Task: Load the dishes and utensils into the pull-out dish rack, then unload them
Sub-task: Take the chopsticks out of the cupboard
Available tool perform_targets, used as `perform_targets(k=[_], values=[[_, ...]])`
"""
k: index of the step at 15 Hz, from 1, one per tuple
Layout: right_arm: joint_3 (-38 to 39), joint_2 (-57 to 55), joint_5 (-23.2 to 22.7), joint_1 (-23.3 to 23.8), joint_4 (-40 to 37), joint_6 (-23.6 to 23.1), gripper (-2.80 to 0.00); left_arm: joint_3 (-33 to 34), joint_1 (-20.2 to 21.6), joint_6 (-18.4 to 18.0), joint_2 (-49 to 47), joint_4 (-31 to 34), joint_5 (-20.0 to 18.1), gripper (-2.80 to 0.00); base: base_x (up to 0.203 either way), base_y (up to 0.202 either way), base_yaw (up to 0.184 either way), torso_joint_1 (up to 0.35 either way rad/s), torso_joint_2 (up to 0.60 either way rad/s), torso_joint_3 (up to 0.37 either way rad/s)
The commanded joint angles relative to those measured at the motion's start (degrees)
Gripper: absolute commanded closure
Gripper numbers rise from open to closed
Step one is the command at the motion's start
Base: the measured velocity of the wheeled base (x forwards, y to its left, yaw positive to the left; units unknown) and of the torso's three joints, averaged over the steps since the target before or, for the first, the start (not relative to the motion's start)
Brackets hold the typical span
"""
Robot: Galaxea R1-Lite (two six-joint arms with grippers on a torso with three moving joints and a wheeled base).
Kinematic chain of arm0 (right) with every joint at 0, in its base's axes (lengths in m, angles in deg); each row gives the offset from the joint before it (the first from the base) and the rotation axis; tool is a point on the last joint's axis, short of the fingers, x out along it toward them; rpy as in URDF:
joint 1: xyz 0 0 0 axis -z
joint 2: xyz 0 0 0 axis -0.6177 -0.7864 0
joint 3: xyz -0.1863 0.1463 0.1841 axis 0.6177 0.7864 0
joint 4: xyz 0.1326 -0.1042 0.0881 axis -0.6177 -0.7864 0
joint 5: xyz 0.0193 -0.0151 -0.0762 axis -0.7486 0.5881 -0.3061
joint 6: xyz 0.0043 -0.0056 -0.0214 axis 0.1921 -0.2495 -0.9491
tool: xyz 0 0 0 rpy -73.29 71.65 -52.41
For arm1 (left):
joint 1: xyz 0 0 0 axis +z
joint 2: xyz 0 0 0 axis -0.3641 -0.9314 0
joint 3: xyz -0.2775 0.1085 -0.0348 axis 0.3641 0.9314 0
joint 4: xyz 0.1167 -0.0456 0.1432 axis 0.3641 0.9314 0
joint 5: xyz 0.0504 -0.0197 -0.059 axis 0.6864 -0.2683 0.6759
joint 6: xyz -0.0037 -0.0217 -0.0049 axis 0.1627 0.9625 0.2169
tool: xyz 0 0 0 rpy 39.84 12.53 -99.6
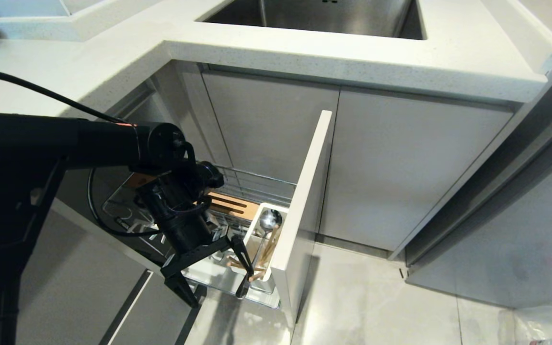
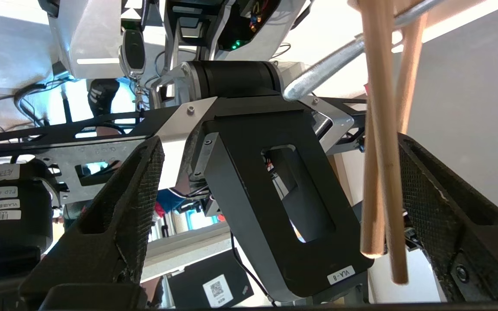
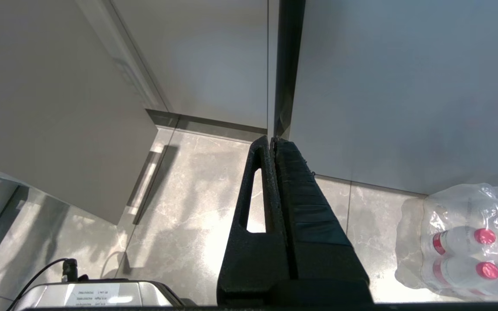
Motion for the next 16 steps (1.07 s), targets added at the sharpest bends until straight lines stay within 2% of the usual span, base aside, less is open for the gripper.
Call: perform_targets(k=[1,3,4,16], values=[[0.09,0.0,0.0,-0.01,0.01,0.01,0.0,0.01,-0.26,0.22,-0.38,0.43,-0.14,-2.8,0.0,0.0,0.0,0.0,0.0,0.0],[0.09,0.0,0.0,-0.01,0.01,0.01,0.0,0.01,-0.35,0.22,-0.55,0.43,-0.14,-2.8,0.0,0.0,0.0,0.0,0.0,0.0],[0.09,0.0,0.0,-0.01,0.01,0.01,0.0,0.01,-0.43,0.22,-0.64,0.43,-0.23,0.0,0.0,0.0,0.0,0.0,0.0,0.0],[0.09,0.0,0.0,-0.01,0.01,0.01,0.0,0.01,-1.84,0.66,-0.47,0.52,-1.28,0.0,0.0,0.0,0.0,0.0,0.0,0.0]])
